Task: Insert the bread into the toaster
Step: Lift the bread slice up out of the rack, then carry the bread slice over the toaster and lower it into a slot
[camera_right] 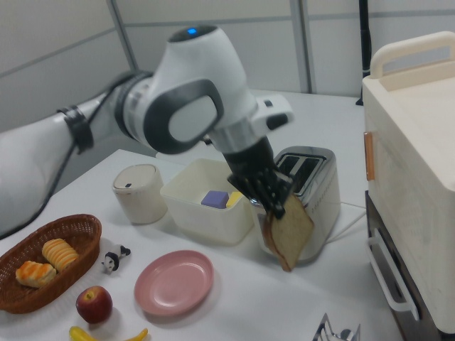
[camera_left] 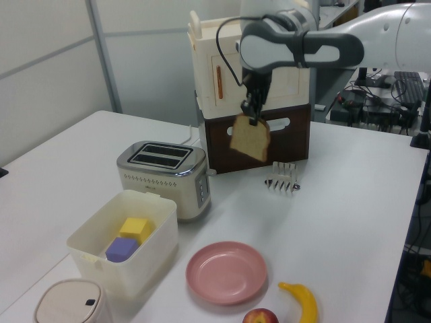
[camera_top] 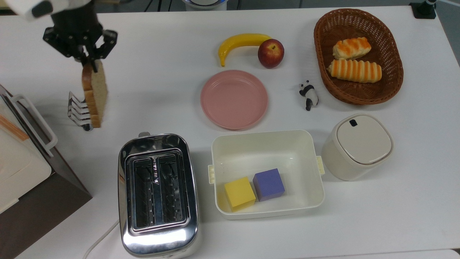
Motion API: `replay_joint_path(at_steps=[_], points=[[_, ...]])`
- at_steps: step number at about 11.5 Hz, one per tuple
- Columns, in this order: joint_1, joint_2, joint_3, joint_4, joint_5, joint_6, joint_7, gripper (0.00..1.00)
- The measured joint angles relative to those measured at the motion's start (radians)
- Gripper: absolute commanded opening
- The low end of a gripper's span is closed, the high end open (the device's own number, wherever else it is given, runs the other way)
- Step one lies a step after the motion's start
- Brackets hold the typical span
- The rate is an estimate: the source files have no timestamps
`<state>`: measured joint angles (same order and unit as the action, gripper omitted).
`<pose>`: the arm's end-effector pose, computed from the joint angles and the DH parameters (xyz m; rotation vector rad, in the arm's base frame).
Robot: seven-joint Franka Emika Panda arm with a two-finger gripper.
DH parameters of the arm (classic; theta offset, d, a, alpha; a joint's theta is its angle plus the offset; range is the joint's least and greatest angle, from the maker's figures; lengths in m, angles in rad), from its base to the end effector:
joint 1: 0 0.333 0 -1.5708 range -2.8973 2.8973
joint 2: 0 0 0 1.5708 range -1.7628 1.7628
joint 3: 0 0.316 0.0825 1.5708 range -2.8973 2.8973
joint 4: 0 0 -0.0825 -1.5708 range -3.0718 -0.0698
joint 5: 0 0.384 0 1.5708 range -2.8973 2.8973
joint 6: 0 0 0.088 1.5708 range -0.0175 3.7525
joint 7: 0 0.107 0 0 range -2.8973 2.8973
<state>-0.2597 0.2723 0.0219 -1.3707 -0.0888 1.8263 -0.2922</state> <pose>0.6387 -0.1643 0.5809 3.0038 0.1016 0.2343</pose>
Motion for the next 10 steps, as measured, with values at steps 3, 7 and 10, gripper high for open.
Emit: replay_joint_path(at_steps=[3, 7, 10], points=[[0.045, -0.012, 0.003, 0.046, 0.045, 0.033, 0.006, 0.15], [0.116, -0.006, 0.005, 0.059, 0.074, 0.280, 0.126, 0.15], [0.154, 0.016, 0.005, 0.057, 0.074, 0.385, 0.147, 0.14]])
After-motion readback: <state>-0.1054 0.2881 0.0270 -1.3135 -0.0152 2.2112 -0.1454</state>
